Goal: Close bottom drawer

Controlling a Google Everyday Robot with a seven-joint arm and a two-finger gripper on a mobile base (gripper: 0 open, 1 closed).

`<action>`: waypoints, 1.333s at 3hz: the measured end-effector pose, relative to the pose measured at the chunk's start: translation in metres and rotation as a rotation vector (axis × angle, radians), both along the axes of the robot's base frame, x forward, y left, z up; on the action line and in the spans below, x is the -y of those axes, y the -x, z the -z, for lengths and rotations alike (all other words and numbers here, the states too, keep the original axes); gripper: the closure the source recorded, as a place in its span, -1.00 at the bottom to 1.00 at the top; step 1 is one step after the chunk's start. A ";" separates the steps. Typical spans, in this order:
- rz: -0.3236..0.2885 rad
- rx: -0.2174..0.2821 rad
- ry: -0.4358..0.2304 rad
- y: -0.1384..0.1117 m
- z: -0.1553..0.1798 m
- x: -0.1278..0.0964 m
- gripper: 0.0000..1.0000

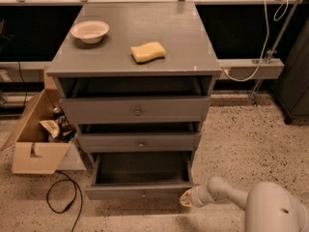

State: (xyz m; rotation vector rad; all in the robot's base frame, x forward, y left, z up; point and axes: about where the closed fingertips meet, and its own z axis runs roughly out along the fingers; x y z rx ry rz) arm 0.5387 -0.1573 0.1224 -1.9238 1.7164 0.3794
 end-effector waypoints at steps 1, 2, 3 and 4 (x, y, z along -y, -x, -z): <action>0.026 0.029 -0.013 -0.013 0.001 -0.005 1.00; 0.133 0.096 -0.050 -0.043 -0.005 -0.011 1.00; 0.221 0.142 -0.097 -0.072 -0.007 -0.008 1.00; 0.288 0.172 -0.190 -0.099 -0.004 -0.014 1.00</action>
Offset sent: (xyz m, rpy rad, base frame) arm 0.0745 0.0035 0.0164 0.0452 -0.1729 -0.2179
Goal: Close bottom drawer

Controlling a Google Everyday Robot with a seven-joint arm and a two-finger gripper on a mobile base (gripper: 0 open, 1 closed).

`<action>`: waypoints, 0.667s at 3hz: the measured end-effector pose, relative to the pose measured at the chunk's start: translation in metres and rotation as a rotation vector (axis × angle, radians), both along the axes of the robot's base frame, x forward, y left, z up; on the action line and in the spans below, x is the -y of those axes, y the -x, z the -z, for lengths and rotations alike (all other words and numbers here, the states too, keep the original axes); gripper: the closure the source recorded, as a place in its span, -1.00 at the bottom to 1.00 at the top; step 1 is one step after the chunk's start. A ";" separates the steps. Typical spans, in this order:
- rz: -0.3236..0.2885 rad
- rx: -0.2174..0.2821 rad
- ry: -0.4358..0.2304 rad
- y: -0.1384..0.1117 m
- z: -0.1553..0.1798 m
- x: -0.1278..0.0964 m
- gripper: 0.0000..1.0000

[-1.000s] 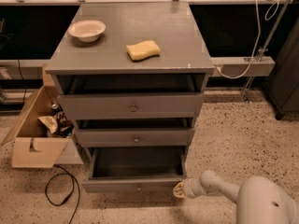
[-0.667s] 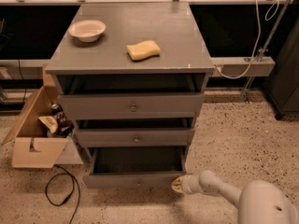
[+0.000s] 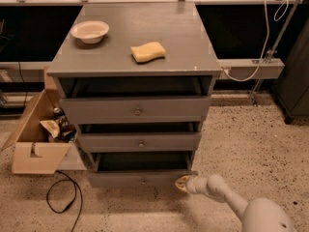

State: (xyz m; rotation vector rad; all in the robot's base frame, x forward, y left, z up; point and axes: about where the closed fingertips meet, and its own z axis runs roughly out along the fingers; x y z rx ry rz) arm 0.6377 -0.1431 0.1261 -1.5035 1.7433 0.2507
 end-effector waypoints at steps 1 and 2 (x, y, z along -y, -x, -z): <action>0.010 0.008 -0.018 -0.005 0.000 -0.002 1.00; 0.025 0.024 -0.050 -0.018 -0.001 0.000 1.00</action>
Offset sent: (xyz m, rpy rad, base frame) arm 0.1129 -0.0303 0.0091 0.2629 -0.1311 -0.1337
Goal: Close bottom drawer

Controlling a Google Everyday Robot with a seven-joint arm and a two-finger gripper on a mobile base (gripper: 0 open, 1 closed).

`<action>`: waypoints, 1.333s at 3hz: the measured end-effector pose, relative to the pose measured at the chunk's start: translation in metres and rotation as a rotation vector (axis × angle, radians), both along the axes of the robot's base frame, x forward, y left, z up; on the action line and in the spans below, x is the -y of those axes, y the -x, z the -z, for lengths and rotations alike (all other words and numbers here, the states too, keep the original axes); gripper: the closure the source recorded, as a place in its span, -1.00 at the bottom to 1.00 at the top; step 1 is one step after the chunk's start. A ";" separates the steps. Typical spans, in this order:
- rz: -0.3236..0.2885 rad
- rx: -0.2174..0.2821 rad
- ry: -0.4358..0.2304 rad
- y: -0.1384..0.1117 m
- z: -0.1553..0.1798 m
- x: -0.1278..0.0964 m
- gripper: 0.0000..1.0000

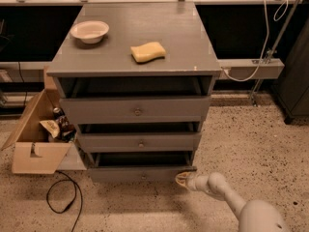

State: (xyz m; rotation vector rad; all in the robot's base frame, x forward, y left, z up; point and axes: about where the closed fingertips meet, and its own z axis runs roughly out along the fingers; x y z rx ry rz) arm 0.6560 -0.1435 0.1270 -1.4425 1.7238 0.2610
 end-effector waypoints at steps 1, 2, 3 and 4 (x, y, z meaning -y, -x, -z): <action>0.005 0.013 -0.129 -0.017 0.001 -0.020 1.00; 0.016 0.017 -0.241 -0.032 -0.004 -0.024 1.00; 0.034 0.021 -0.326 -0.049 -0.015 -0.018 1.00; 0.074 0.054 -0.361 -0.068 -0.033 0.007 1.00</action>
Offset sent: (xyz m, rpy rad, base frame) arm 0.1137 -0.0542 0.0127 0.3215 -0.1005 -0.1269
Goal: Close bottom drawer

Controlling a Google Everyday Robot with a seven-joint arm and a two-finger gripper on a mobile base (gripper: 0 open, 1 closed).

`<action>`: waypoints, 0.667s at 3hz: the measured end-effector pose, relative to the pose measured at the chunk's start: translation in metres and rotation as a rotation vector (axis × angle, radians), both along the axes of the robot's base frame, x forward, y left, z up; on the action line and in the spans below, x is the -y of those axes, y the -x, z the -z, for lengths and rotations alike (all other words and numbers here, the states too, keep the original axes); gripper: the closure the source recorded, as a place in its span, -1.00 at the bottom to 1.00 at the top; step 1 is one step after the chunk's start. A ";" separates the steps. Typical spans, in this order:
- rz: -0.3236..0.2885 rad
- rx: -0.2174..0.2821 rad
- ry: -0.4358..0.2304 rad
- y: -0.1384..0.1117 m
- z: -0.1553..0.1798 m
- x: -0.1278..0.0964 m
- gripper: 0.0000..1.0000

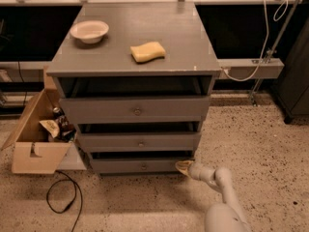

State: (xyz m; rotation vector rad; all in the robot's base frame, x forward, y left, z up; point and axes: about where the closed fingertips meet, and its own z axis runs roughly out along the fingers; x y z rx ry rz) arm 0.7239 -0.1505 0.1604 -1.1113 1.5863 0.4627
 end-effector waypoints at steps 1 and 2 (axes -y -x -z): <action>0.000 0.000 0.000 0.001 0.000 0.000 1.00; -0.030 0.003 -0.040 0.018 -0.007 0.016 1.00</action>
Offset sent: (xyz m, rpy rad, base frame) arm -0.0235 -0.1133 -0.0087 0.1752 -0.0148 0.1256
